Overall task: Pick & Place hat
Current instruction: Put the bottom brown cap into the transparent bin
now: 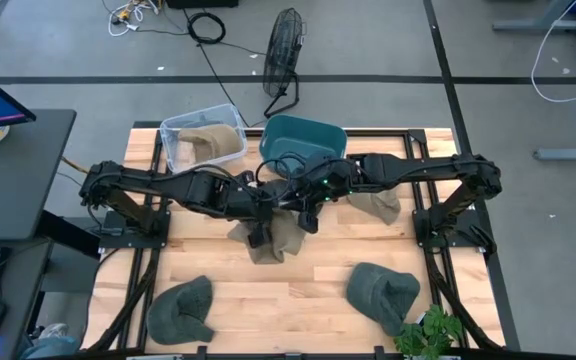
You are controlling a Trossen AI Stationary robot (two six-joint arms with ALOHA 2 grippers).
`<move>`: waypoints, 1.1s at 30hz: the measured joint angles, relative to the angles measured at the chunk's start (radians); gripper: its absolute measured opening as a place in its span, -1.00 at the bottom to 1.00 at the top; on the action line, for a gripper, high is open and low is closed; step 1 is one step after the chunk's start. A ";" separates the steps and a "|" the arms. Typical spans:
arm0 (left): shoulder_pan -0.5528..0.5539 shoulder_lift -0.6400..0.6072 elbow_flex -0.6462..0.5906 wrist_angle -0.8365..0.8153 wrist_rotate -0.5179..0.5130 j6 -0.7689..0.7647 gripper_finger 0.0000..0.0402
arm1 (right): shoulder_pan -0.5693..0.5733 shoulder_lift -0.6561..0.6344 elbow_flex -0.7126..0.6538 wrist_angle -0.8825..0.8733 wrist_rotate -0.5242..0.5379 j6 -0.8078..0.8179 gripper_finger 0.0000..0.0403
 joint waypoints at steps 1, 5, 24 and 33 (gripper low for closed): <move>0.000 0.000 0.000 -0.031 -0.006 -0.009 -0.84 | 0.000 0.000 0.000 -0.014 0.025 0.012 -0.34; 0.005 -0.009 0.000 -0.174 -0.085 -0.140 -0.92 | -0.002 -0.006 0.000 -0.065 0.066 0.058 -0.11; 0.393 -0.138 0.000 -0.498 -0.355 -0.295 -0.87 | 0.035 -0.012 0.000 -0.079 0.060 0.084 0.04; 0.688 -0.137 0.000 -0.485 -0.223 -0.449 -0.89 | 0.034 -0.012 0.000 -0.079 0.060 0.084 0.05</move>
